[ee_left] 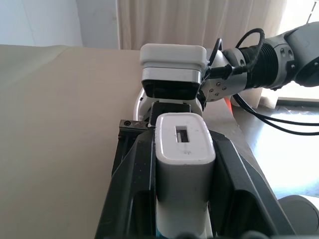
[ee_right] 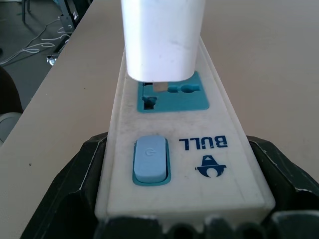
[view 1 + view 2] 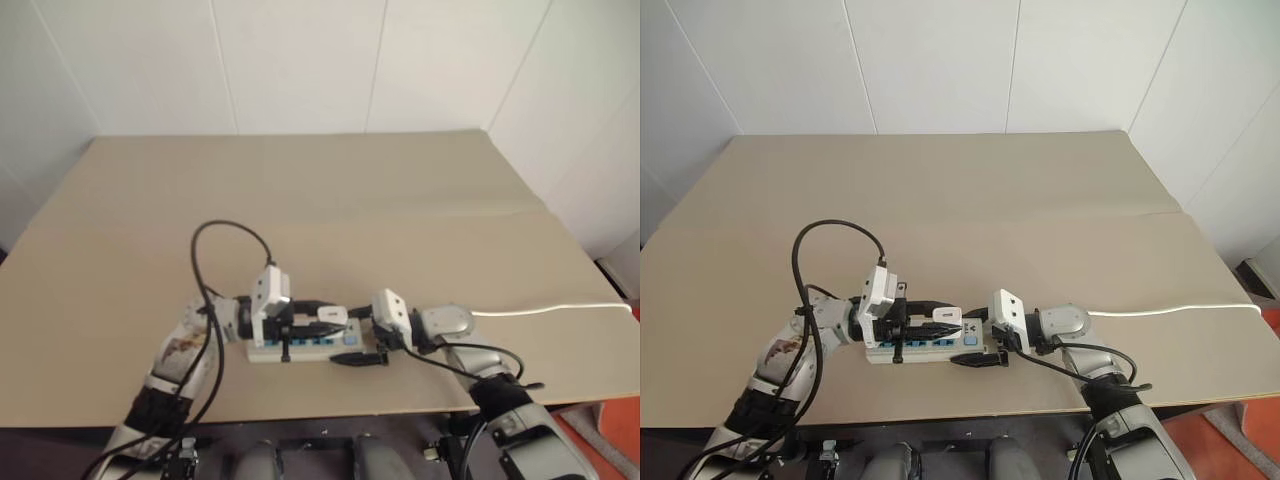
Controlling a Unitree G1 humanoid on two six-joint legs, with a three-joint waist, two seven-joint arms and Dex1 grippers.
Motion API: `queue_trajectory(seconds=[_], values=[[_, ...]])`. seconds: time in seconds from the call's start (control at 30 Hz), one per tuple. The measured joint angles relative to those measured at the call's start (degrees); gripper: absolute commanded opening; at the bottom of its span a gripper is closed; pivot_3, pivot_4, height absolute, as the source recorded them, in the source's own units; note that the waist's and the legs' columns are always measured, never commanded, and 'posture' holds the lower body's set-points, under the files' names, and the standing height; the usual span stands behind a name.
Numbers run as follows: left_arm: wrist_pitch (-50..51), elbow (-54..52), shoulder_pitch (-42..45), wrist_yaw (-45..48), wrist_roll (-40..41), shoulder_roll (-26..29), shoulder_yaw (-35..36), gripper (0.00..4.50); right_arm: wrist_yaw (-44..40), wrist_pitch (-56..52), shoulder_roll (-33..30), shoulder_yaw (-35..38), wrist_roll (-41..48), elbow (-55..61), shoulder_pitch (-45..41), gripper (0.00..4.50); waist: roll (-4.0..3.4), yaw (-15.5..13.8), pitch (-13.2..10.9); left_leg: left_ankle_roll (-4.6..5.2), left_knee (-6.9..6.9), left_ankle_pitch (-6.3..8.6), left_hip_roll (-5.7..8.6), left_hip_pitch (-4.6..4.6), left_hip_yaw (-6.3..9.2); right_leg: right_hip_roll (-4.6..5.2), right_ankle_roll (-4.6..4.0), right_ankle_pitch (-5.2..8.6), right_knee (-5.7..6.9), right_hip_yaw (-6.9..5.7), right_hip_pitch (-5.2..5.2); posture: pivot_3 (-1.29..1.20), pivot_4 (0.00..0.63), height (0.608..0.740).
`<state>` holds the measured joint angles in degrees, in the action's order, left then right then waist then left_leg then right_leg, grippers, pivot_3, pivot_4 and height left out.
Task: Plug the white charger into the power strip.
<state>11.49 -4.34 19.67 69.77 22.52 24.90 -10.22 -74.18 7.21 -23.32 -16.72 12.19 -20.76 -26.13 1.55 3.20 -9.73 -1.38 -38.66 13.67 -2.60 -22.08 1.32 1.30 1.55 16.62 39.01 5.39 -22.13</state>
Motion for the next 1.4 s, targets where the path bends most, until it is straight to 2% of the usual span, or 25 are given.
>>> queue_trajectory(seconds=[0.33, 1.07, 1.4], values=[[-4.09, 3.67, 0.52, 4.21, -0.30, 0.20, -0.07, 1.02, 0.22, -0.31, -0.09, 0.08, 0.00, 0.57, 0.34, 3.45, 0.00, -0.03, 0.00, 0.00, 0.03, 0.00, 0.00, -0.01, 0.00, 0.00, 0.01, 0.00, -0.03, 0.00, 0.00, 0.00, 0.150, 0.740], [-6.85, 8.22, 0.52, 5.81, -0.12, -0.92, -0.10, 1.02, 0.49, -1.39, -0.64, 0.11, 0.04, 1.91, 0.85, 3.45, 0.00, -0.38, 0.00, 0.00, 0.09, 0.00, -0.01, -0.02, -0.02, -0.01, 0.02, 0.01, -0.09, 0.00, -0.03, 0.00, 0.150, 0.740], [-17.99, 15.49, 0.57, 8.79, -0.82, -0.91, -1.37, 1.02, 0.79, -1.85, -0.67, -0.47, -0.06, 2.63, 1.22, 3.45, -0.03, -0.27, 0.28, 0.00, 0.46, 0.00, -0.03, 0.11, -0.07, -0.04, 0.02, 0.01, -0.30, 0.06, -0.01, 0.00, 0.150, 0.740]])
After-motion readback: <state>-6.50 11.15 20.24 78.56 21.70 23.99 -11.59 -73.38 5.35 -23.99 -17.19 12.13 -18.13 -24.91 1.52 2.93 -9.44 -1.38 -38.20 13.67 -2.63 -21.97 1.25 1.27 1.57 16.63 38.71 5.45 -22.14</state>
